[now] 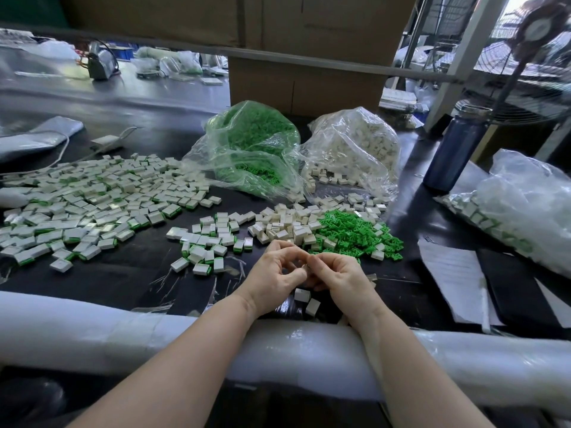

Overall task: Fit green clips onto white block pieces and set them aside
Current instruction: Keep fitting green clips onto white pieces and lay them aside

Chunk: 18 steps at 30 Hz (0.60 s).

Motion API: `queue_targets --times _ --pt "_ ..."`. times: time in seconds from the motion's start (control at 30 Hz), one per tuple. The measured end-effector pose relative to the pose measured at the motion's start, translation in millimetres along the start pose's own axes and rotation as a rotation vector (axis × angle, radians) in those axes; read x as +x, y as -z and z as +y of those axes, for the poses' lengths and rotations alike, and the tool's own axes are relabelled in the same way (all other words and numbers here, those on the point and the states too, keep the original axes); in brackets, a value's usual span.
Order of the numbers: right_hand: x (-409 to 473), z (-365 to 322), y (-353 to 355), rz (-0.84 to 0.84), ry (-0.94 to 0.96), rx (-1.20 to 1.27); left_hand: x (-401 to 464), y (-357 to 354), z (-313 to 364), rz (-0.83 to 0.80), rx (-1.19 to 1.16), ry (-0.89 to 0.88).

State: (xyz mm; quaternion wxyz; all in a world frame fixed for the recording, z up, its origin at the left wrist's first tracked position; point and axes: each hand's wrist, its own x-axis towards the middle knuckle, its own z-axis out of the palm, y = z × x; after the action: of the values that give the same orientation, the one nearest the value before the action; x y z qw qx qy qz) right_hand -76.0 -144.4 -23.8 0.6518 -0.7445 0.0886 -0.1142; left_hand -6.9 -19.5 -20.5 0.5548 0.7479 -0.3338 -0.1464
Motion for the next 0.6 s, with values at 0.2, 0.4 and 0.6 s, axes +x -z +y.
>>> queue_targets --times 0.2,0.4,0.6 --pt "0.1 -2.2 -0.7 -0.039 0.001 -0.007 0.5 0.6 1.1 -0.007 0.019 0.001" --pt "0.2 -0.5 0.4 -0.027 0.007 -0.017 1.0 0.1 -0.9 -0.017 -0.015 0.007" --pt "-0.6 -1.3 0.4 -0.029 0.018 -0.011 1.1 0.5 -1.5 -0.011 -0.021 0.003"
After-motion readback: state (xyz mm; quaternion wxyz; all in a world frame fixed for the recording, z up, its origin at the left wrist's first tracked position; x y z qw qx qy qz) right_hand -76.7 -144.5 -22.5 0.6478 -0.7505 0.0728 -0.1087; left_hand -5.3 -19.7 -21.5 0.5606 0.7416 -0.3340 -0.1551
